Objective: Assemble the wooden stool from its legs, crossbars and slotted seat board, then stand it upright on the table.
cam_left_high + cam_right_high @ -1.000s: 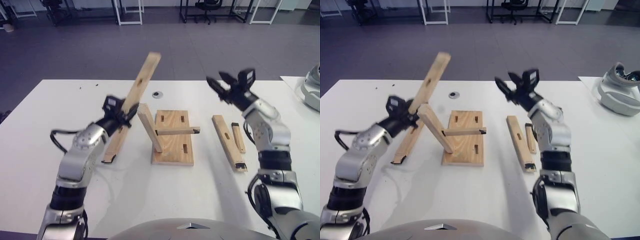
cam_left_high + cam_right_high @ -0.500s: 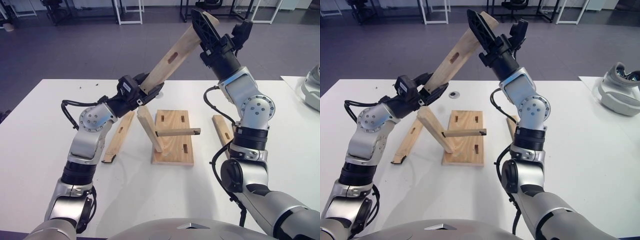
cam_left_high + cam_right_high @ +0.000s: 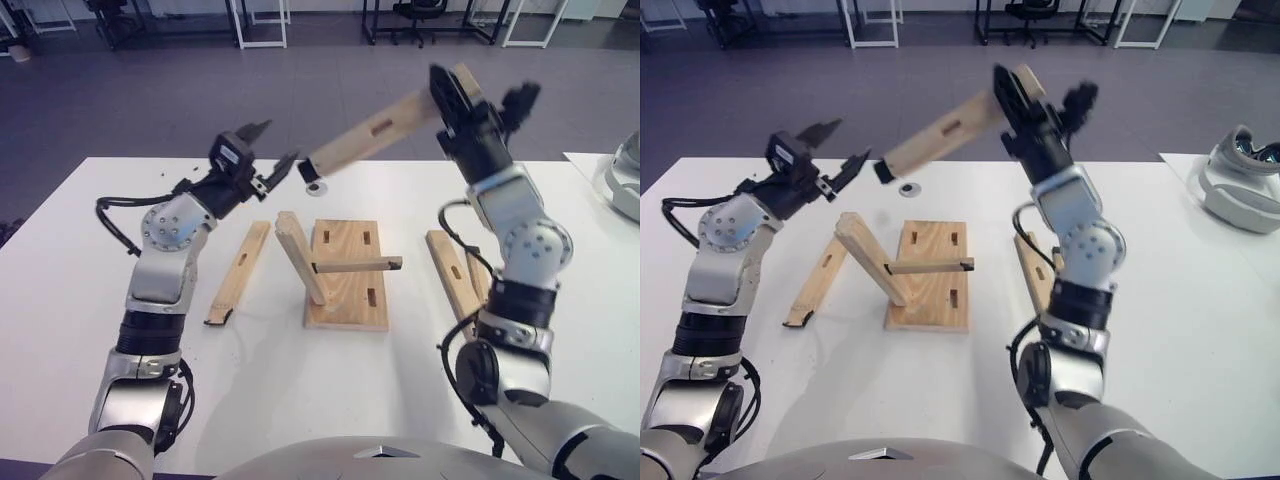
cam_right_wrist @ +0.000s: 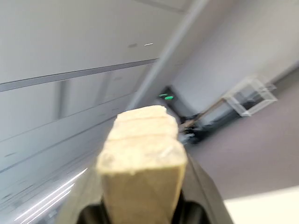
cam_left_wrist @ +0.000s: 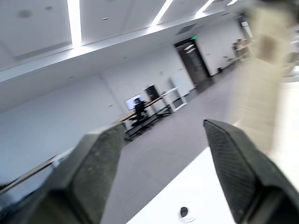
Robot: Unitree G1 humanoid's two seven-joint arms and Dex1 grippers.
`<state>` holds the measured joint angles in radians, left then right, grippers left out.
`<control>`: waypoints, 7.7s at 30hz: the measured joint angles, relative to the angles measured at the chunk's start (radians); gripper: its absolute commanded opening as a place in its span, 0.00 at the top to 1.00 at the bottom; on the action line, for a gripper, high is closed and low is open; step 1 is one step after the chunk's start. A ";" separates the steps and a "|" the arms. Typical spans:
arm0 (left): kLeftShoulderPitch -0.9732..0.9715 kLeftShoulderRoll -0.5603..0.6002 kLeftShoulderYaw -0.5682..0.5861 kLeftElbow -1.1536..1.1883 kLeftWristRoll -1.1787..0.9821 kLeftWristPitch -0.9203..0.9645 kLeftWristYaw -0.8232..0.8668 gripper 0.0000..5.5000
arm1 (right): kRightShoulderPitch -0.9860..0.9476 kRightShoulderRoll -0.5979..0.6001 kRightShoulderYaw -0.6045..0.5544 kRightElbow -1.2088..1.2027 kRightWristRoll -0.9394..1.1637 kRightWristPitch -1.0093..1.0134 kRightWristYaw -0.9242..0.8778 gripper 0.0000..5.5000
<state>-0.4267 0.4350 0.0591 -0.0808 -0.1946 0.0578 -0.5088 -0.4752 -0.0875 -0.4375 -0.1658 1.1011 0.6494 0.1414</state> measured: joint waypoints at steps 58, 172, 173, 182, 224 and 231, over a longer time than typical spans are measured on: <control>0.552 -0.253 -0.265 -0.282 0.079 0.416 0.242 0.35 | 0.478 -0.512 0.335 -0.473 -0.245 0.118 -0.330 0.67; 0.415 -0.013 -0.118 -0.115 0.098 0.318 -0.035 0.35 | 0.377 -0.277 0.187 0.385 -0.835 -0.262 0.260 0.43; 0.419 -0.019 -0.118 -0.119 0.092 0.318 -0.031 0.35 | 0.388 -0.273 0.189 0.367 -0.835 -0.252 0.243 0.43; 0.440 -0.058 -0.092 -0.256 0.038 0.352 0.009 0.35 | 0.480 -0.287 0.241 0.207 -0.863 -0.116 0.181 0.68; -0.021 -0.301 0.188 -0.348 -0.999 0.647 0.387 0.93 | 0.114 -0.218 0.664 -0.247 -1.065 -0.587 0.334 0.53; 0.398 -0.002 0.388 -0.319 -0.772 0.550 0.152 0.93 | 0.384 -0.257 0.537 -0.161 -1.058 -0.599 0.293 0.53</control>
<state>-0.0290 0.4331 0.4475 -0.3995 -0.9668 0.6076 -0.3564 -0.0909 -0.3449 0.0990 -0.3270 0.0429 0.0508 0.4340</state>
